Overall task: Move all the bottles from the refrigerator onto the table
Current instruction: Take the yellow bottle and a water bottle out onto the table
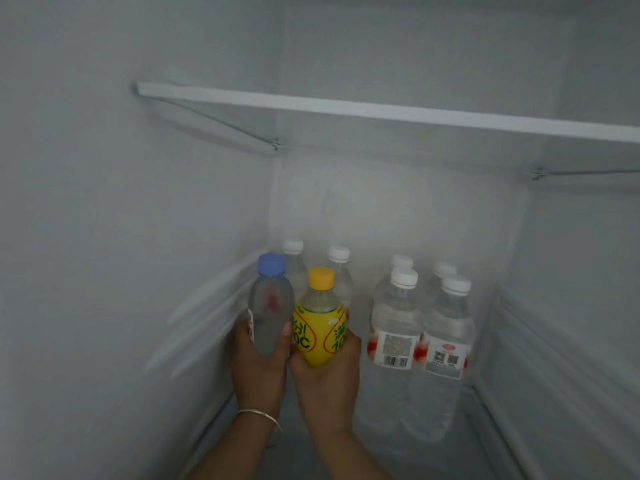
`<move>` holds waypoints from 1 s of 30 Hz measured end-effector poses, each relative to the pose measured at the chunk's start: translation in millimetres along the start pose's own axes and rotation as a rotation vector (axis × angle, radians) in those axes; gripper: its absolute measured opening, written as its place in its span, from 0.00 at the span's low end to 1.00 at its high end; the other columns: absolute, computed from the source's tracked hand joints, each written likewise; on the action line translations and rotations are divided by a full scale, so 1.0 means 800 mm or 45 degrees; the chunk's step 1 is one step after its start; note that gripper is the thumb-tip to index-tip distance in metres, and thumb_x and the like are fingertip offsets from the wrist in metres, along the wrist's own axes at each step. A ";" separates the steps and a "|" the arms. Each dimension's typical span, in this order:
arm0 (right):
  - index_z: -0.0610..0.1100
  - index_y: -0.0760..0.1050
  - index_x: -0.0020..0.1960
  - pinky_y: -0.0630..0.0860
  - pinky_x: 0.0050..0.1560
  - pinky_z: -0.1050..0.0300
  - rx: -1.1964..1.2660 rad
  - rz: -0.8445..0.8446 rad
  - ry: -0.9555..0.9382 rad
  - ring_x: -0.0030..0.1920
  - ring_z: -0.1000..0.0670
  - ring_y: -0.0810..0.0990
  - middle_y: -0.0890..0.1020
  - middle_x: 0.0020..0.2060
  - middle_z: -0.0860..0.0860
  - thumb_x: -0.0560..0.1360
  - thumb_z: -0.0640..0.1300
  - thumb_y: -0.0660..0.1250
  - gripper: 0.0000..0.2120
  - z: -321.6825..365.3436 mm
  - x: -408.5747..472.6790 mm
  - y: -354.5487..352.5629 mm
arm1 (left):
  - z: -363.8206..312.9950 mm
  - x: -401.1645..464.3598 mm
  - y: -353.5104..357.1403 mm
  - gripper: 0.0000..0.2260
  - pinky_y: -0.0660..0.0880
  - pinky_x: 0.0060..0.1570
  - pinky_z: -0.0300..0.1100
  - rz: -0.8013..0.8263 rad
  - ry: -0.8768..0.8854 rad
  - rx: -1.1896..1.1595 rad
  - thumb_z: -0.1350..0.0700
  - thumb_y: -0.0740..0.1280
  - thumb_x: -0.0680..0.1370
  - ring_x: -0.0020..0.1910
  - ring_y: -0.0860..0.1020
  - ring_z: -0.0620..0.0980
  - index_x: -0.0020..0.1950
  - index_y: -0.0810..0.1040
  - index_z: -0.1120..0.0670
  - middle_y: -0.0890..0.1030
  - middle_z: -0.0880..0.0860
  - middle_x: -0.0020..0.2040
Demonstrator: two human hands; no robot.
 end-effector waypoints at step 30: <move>0.46 0.71 0.47 0.74 0.42 0.56 -0.443 -0.874 0.026 0.40 0.45 0.79 0.76 0.33 0.57 0.61 0.54 0.77 0.23 0.210 -0.488 -0.433 | -0.267 -0.404 -0.213 0.15 0.72 0.34 0.30 0.998 -0.083 -0.458 0.40 0.69 0.68 0.31 0.78 0.34 0.41 0.76 0.51 0.81 0.46 0.33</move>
Point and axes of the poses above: each hand's wrist, its own x-axis towards the middle knuckle, its own y-axis out of the palm, z = x × y, the point moved 9 cm from there along x, towards the middle knuckle
